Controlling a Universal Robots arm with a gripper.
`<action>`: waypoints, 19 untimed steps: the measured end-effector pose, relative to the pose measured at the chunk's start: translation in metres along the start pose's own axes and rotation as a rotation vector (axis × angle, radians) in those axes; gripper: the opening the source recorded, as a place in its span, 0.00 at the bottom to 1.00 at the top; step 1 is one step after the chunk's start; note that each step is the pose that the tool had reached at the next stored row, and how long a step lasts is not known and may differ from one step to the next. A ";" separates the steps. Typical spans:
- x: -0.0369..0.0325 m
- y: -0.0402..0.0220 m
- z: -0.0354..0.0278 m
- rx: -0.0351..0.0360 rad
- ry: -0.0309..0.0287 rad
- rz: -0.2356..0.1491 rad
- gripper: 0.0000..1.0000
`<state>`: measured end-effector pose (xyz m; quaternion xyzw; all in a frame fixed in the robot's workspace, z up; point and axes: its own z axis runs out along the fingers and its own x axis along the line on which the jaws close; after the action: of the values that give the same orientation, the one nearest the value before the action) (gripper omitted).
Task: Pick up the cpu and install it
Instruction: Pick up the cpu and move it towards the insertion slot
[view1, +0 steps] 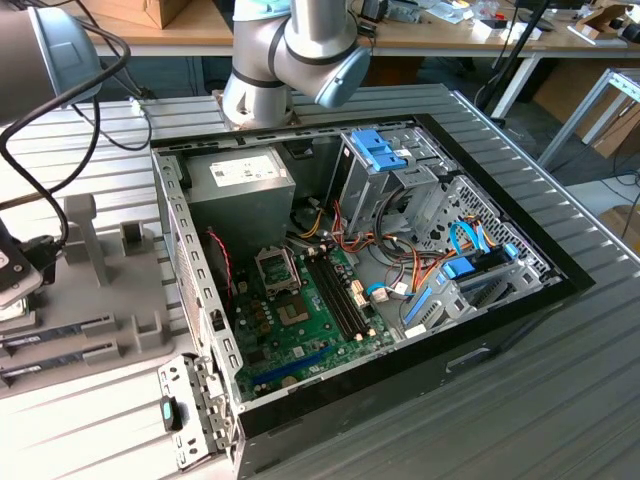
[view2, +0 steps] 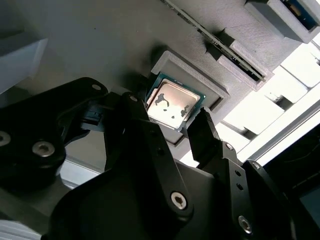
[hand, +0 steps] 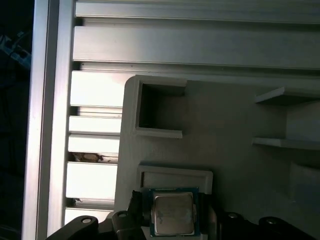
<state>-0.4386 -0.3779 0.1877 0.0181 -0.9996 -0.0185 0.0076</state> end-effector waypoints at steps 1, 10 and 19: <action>0.0000 0.0000 0.0000 -0.0001 -0.0001 0.000 0.60; 0.0000 -0.0001 0.0000 -0.0003 0.0000 0.000 0.58; 0.0000 -0.0001 0.0000 -0.0006 0.0000 0.000 0.47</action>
<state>-0.4385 -0.3780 0.1877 0.0182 -0.9996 -0.0188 0.0076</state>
